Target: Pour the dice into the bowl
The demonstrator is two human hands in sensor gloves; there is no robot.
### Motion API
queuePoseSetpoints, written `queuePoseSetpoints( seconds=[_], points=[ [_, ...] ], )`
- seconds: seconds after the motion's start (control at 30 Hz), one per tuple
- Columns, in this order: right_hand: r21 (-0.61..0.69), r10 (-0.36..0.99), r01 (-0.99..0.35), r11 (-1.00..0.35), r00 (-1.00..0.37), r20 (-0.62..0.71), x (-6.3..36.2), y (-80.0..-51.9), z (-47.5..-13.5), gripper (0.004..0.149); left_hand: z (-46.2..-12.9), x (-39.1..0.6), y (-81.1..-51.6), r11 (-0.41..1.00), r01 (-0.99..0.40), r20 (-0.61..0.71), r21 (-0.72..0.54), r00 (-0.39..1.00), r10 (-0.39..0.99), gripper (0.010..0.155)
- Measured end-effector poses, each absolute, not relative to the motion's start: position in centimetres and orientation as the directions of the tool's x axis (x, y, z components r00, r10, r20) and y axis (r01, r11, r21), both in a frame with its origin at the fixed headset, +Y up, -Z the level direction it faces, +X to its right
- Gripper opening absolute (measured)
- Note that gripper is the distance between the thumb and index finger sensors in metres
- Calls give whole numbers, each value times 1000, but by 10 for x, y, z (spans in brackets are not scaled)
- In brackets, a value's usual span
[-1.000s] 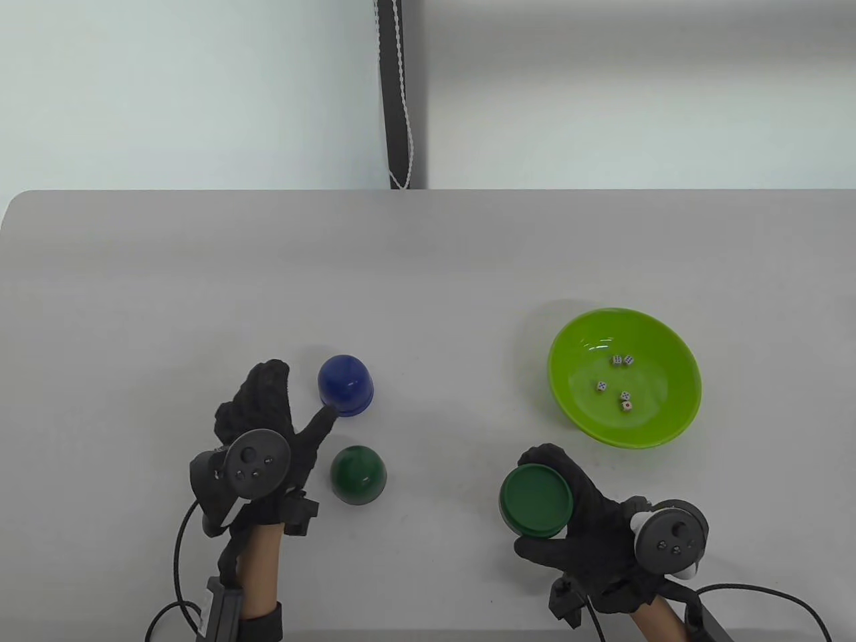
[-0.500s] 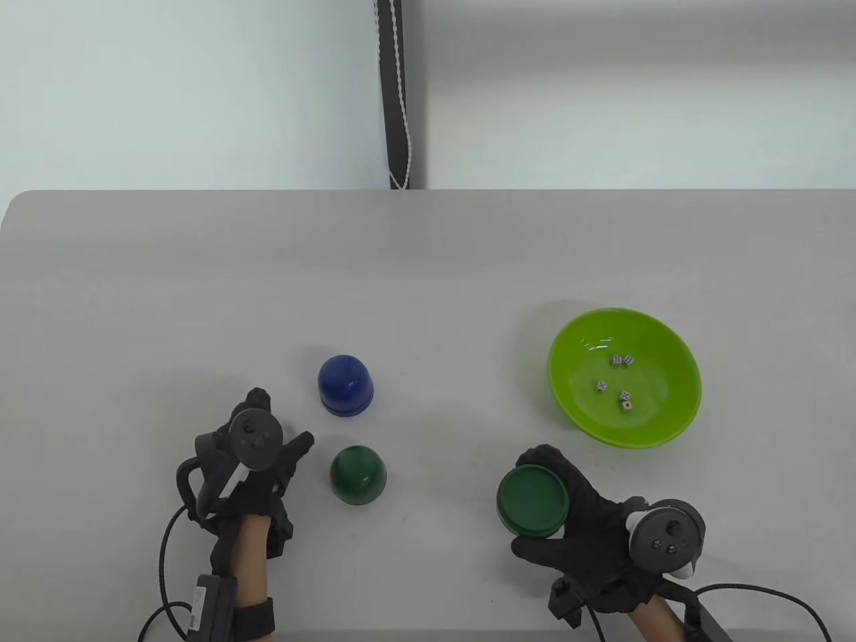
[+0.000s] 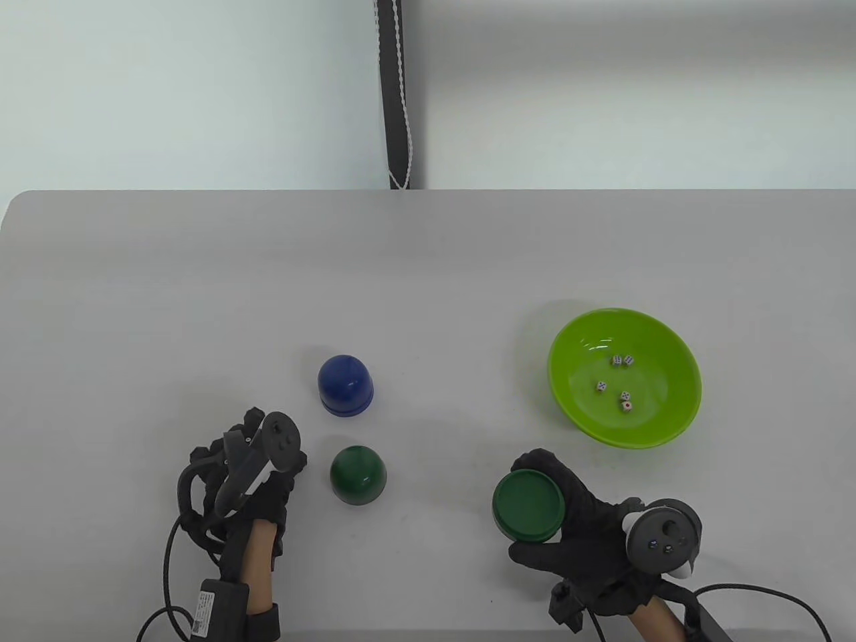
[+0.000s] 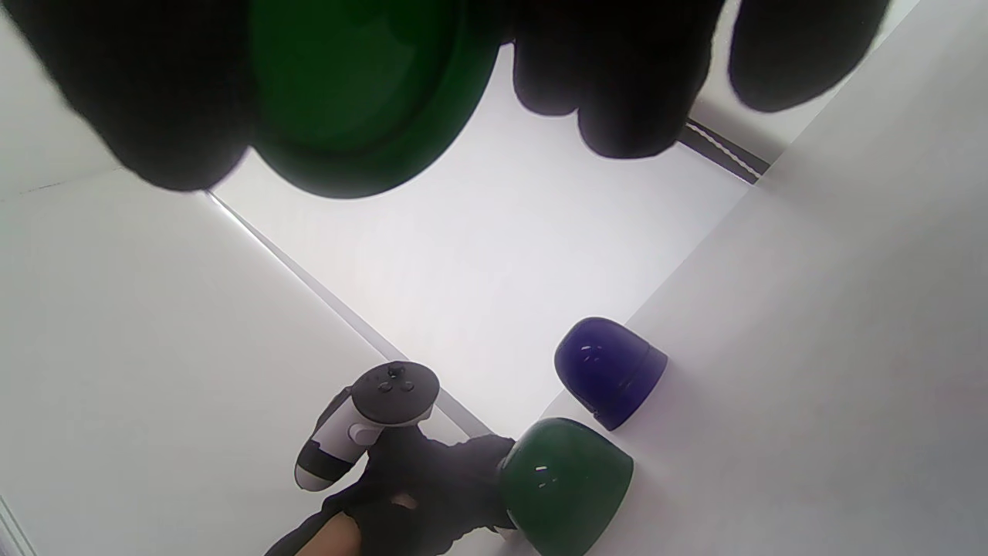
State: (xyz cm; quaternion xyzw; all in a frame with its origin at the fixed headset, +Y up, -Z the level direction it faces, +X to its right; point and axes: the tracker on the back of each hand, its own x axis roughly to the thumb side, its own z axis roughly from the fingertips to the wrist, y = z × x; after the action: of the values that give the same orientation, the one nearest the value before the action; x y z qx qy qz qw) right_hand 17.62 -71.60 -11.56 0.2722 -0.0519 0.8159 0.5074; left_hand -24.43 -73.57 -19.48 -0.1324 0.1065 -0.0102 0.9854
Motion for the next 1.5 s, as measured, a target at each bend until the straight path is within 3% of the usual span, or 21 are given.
queuePoseSetpoints(
  seconds=[0.13,0.23,0.33,0.37,0.43,0.57,0.73,0.93,1.37,1.5],
  points=[
    [196,802,-854,-483,-341,490,175,-718,-117,111,-188,-243,-718,987,-68,-198,-143,979,39,95],
    [211,813,-851,-481,-343,470,174,-720,-119,111,-178,-231,-701,988,-143,-116,-55,984,136,95],
    [212,804,-841,-498,-357,476,173,-720,-120,111,-168,-206,-682,976,-212,34,53,977,211,95],
    [214,799,-835,-507,-362,480,173,-720,-119,111,-162,-192,-674,959,-257,174,123,957,234,95],
    [210,792,-830,-518,-372,484,172,-720,-119,111,-152,-168,-662,916,-342,325,212,908,264,95],
    [209,787,-821,-532,-388,481,171,-721,-119,111,-137,-114,-646,879,-470,539,78,762,359,93],
    [210,786,-819,-534,-390,479,171,-722,-119,111,-132,-66,-648,838,-532,659,-124,586,470,92],
    [217,790,-817,-535,-393,470,171,-723,-121,111,-122,-52,-650,864,-501,679,-48,618,396,91],
    [214,773,-798,-563,-417,479,169,-725,-122,111,-117,-39,-667,884,-463,698,-67,611,373,88],
    [191,760,-799,-570,-425,491,170,-725,-121,111,-116,-38,-670,857,-500,690,-124,577,437,88]
  ],
)
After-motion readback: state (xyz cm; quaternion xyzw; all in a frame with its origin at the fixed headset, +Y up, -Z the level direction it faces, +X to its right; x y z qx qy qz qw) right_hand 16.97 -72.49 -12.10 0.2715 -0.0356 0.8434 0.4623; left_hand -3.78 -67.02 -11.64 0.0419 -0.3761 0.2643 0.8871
